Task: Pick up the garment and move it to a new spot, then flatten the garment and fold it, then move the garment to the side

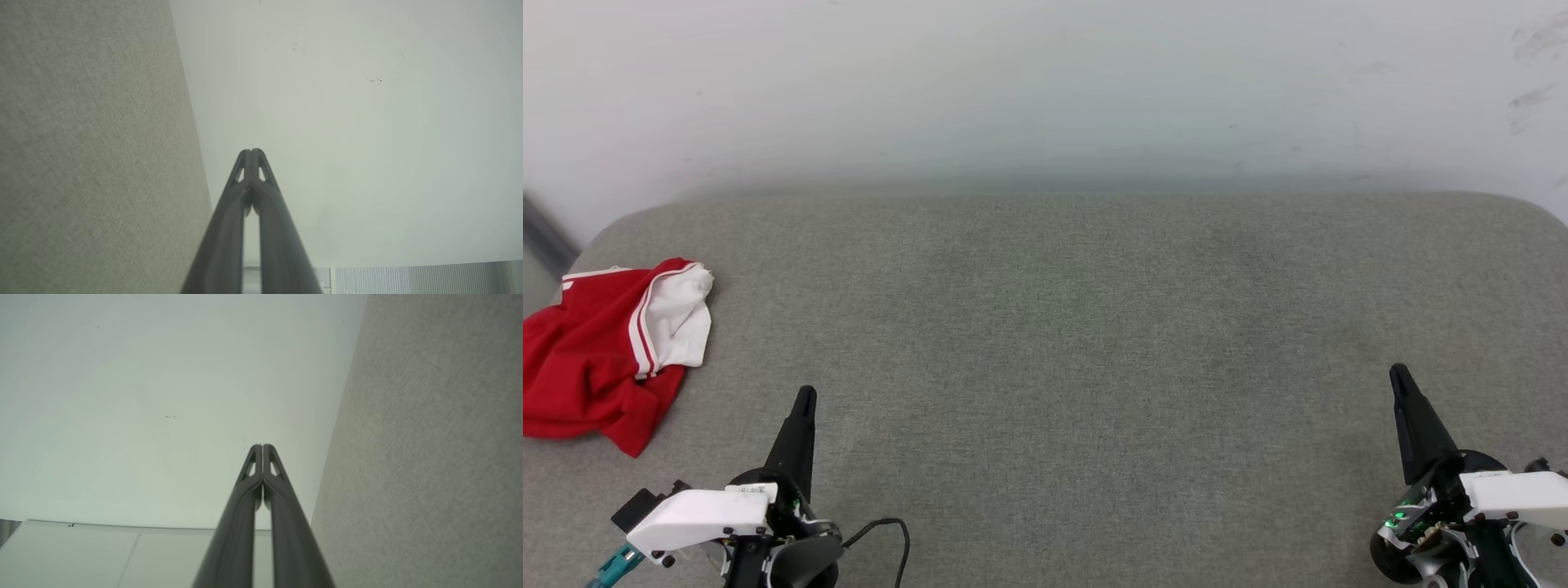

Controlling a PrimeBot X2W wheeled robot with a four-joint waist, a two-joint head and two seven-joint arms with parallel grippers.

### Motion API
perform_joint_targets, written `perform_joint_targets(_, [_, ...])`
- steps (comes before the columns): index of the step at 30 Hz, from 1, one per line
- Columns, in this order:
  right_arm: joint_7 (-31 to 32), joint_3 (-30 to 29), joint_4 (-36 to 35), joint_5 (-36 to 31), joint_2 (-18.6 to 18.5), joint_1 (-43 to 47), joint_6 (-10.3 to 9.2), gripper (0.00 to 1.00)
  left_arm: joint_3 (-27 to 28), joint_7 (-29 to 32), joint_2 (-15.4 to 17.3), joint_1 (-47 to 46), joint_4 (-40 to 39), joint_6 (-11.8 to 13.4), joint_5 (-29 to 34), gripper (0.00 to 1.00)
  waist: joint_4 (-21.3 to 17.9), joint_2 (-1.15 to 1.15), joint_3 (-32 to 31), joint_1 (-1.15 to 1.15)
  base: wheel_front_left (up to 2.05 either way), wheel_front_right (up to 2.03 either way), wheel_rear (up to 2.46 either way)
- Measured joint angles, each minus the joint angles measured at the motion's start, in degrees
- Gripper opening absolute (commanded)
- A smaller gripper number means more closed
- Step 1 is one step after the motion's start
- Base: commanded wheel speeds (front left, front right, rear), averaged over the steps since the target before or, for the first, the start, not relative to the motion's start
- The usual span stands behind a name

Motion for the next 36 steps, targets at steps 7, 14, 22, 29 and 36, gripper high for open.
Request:
perform_joint_targets(7, [0.0, 0.0, 0.0, 0.0, 0.0, 0.0, 0.00, 0.00, 0.0, 0.0, 0.0, 0.0, 0.0, 0.0, 0.0, 0.00, 0.0, 0.00, 0.0, 0.00, 0.00, 0.00, 0.00])
perform_joint_targets(14, [0.0, 0.0, 0.0, 0.0, 0.0, 0.0, 0.00, 0.00, 0.0, 0.0, 0.0, 0.0, 0.0, 0.0, 0.0, 0.00, 0.0, 0.00, 0.0, 0.00, 0.00, 0.00, 0.00])
perform_joint_targets(22, [0.0, 0.0, 0.0, 0.0, 0.0, 0.0, 0.00, 0.00, 0.0, 0.0, 0.0, 0.0, 0.0, 0.0, 0.0, 0.00, 0.0, 0.00, 0.0, 0.00, 0.00, 0.00, 0.00])
perform_joint_targets(29, [0.0, 0.0, 0.0, 0.0, 0.0, 0.0, 0.00, 0.00, 0.0, 0.0, 0.0, 0.0, 0.0, 0.0, 0.0, 0.00, 0.0, 0.00, 0.0, 0.00, 0.00, 0.00, 0.00])
perform_joint_targets(36, [0.0, 0.0, 0.0, 0.0, 0.0, 0.0, 0.00, 0.00, 0.0, 0.0, 0.0, 0.0, 0.0, 0.0, 0.0, 0.00, 0.0, 0.00, 0.0, 0.00, 0.00, 0.00, 0.00])
